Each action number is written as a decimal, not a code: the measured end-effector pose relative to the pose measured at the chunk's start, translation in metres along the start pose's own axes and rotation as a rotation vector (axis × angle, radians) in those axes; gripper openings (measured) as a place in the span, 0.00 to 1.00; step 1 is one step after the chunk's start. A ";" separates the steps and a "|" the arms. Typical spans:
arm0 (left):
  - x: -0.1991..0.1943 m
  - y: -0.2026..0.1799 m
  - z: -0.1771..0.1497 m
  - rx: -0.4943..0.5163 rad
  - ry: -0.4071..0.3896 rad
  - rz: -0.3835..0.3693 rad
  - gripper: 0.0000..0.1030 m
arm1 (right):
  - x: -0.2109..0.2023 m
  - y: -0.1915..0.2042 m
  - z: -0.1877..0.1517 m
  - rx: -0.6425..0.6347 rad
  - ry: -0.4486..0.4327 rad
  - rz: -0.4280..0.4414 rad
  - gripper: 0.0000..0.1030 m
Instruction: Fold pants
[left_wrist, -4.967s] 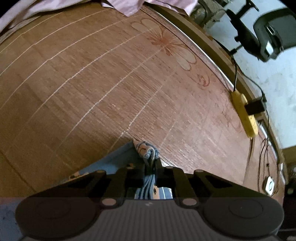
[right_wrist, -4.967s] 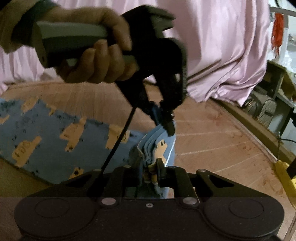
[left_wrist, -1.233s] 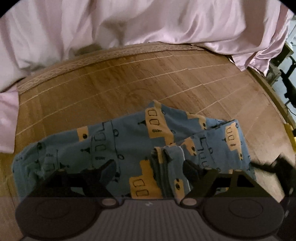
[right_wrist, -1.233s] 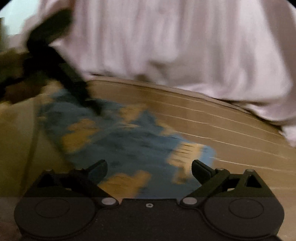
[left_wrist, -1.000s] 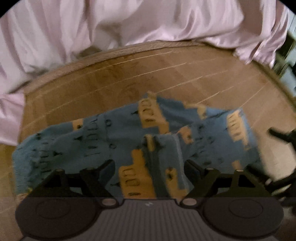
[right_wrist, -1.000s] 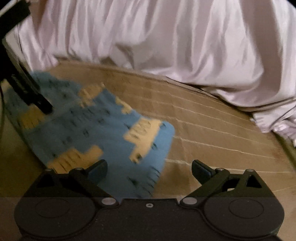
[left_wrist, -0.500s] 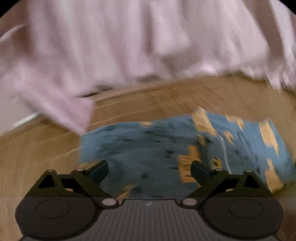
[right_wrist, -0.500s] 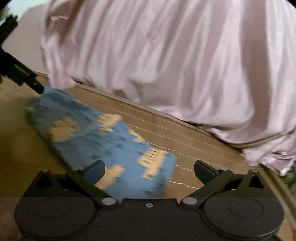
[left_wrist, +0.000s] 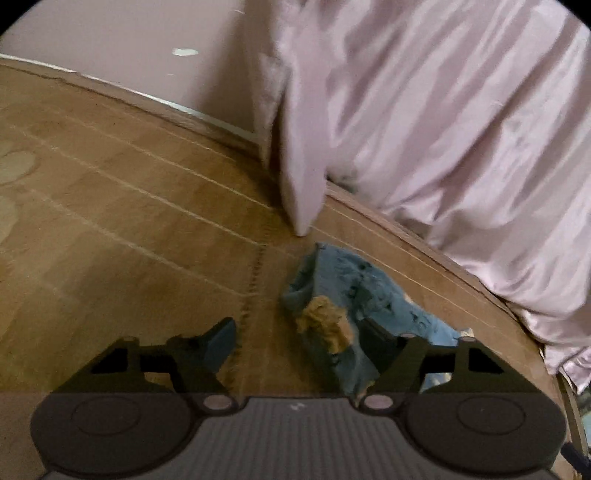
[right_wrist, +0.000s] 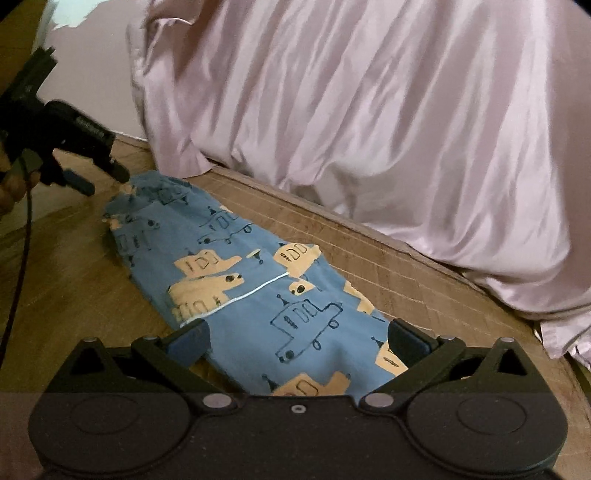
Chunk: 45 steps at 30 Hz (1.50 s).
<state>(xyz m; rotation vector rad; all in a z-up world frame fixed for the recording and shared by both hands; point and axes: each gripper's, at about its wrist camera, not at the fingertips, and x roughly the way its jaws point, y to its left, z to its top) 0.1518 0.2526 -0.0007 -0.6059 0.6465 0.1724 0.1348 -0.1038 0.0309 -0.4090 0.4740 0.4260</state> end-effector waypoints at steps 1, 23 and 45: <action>0.004 -0.001 -0.001 0.003 0.001 -0.016 0.67 | 0.002 0.001 0.003 0.020 0.004 -0.003 0.99; 0.042 0.022 0.016 -0.209 0.063 -0.063 0.26 | 0.039 0.029 0.011 0.083 0.084 0.027 0.99; 0.039 -0.021 0.009 0.088 0.007 0.030 0.30 | 0.040 0.026 0.007 0.123 0.088 0.042 0.99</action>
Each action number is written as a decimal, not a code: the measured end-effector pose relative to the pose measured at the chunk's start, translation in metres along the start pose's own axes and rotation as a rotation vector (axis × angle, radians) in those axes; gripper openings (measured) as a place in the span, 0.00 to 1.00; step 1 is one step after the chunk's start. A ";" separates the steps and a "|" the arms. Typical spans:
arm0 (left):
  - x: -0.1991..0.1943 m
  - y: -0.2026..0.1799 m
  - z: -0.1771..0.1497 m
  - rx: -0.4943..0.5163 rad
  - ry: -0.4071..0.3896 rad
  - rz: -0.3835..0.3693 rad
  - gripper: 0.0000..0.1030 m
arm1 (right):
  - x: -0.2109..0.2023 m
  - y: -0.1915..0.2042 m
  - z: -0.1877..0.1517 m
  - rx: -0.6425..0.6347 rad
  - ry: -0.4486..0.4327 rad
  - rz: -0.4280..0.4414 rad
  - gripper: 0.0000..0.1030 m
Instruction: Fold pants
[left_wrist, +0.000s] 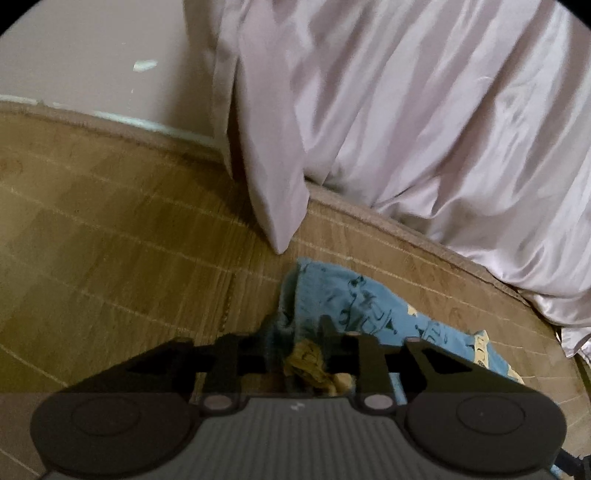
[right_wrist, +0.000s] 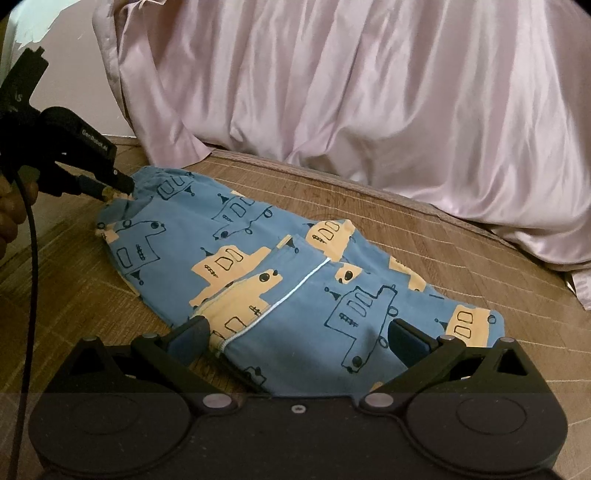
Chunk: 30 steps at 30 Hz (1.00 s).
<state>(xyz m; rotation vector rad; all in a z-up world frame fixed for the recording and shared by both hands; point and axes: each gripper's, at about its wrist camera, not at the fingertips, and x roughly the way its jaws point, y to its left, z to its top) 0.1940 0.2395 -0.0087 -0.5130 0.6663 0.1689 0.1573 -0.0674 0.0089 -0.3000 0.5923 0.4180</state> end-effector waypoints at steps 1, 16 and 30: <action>0.001 0.003 0.000 -0.012 0.009 -0.001 0.31 | 0.000 0.000 0.000 0.000 0.000 0.000 0.99; 0.001 0.009 0.002 -0.045 0.037 0.002 0.38 | 0.001 0.000 -0.003 0.008 0.009 0.005 0.99; -0.005 -0.001 0.005 -0.004 0.031 0.023 0.15 | -0.002 -0.001 -0.002 0.008 0.001 0.019 0.99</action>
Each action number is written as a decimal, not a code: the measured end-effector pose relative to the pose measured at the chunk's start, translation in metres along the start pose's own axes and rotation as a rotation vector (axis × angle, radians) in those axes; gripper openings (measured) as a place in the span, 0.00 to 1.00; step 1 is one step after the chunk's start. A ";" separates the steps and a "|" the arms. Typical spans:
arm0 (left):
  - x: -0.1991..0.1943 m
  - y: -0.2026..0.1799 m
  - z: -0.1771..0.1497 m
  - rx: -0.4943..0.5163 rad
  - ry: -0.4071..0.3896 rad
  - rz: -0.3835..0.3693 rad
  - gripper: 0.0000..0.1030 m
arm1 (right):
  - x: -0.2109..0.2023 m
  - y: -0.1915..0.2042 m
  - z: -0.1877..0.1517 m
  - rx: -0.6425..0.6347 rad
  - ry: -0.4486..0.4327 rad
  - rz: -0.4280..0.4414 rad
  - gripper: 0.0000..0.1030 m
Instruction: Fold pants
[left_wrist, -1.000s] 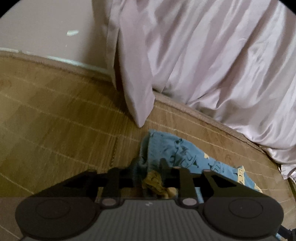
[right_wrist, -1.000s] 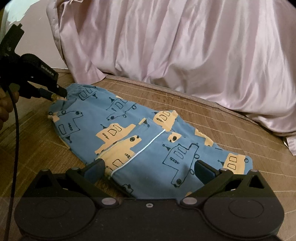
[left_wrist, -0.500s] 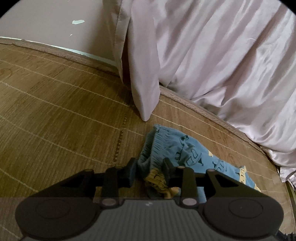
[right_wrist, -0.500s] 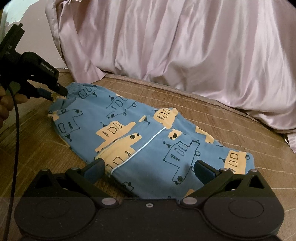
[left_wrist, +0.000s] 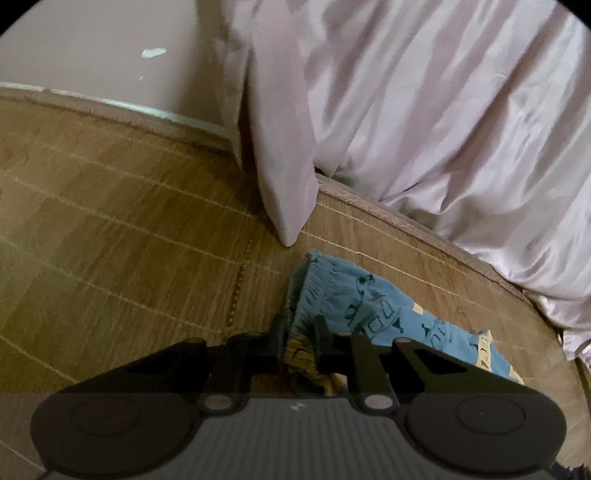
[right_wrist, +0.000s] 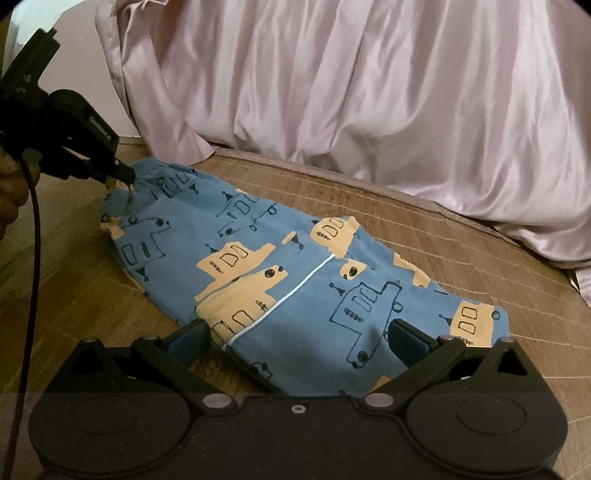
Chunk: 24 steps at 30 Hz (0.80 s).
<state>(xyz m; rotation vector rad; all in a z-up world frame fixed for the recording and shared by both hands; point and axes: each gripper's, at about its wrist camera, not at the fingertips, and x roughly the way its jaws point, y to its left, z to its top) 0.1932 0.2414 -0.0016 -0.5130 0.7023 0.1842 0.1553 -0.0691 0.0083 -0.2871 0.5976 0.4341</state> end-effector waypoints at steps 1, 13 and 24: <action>-0.002 -0.004 0.001 0.017 -0.003 0.005 0.15 | -0.001 -0.002 0.000 0.004 -0.004 0.004 0.99; -0.026 -0.067 0.015 0.231 -0.043 0.062 0.14 | -0.031 -0.035 0.006 -0.029 -0.090 0.069 0.99; -0.069 -0.170 0.005 0.464 -0.075 0.004 0.13 | -0.069 -0.100 -0.004 -0.031 -0.110 0.021 0.99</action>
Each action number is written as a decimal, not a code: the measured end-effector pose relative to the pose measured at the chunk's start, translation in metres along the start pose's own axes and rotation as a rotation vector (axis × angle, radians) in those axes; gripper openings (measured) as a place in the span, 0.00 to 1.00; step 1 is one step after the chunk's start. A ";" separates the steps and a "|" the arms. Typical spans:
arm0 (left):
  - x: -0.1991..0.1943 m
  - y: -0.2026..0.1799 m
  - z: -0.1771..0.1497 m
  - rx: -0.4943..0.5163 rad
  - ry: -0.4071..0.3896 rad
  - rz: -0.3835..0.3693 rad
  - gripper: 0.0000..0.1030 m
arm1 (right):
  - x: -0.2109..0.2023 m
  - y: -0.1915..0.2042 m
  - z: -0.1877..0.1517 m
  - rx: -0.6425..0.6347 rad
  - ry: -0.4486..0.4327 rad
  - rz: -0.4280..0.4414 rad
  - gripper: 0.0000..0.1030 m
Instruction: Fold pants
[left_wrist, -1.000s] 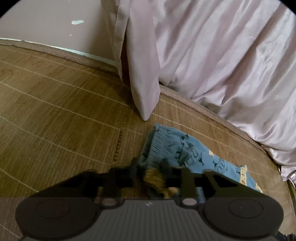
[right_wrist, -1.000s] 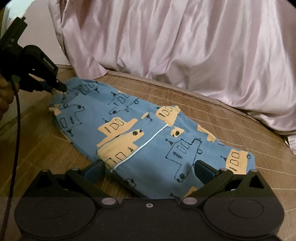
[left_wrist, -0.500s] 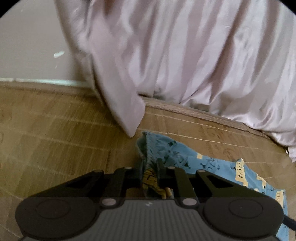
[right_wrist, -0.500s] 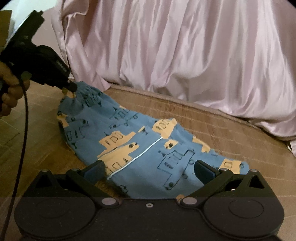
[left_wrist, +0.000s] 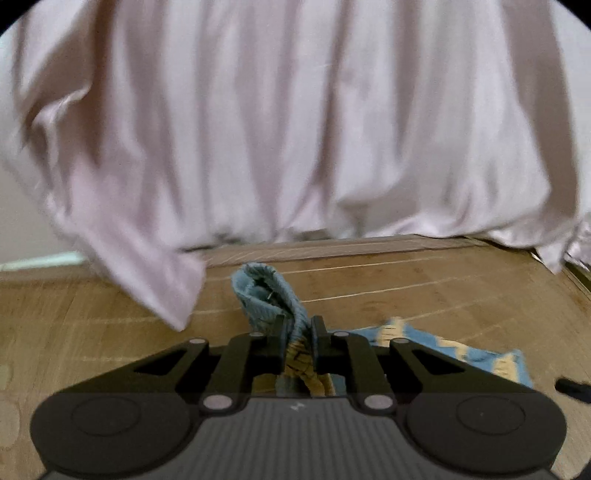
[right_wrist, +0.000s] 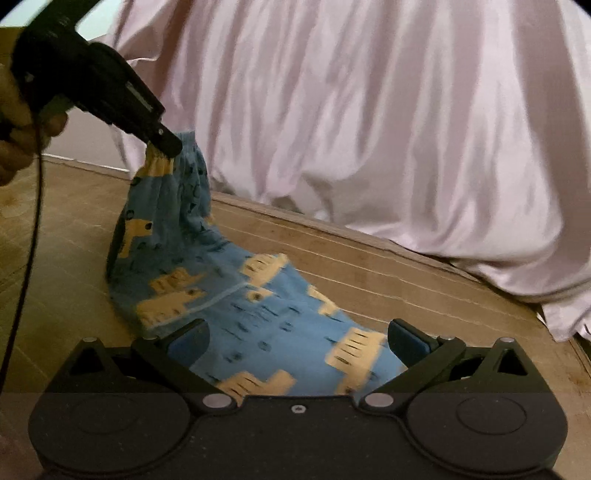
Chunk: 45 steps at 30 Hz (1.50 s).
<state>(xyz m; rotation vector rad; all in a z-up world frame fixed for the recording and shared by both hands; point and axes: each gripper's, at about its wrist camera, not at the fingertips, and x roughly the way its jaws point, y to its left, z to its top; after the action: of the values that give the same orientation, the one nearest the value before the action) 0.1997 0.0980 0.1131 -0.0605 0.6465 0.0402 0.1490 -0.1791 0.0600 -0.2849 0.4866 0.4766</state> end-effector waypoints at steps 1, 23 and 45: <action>-0.003 -0.012 0.002 0.025 -0.005 -0.012 0.13 | -0.002 -0.007 -0.002 0.015 0.004 -0.007 0.99; 0.009 -0.211 -0.034 0.302 0.179 -0.285 0.13 | -0.010 -0.156 -0.053 0.489 0.154 -0.181 0.99; 0.009 -0.281 -0.072 0.511 0.090 -0.382 0.07 | -0.019 -0.189 -0.068 0.610 0.158 -0.260 0.99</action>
<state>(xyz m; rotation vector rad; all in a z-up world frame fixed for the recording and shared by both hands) 0.1789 -0.1869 0.0627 0.3096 0.7094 -0.4982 0.2028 -0.3729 0.0399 0.2030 0.7132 0.0384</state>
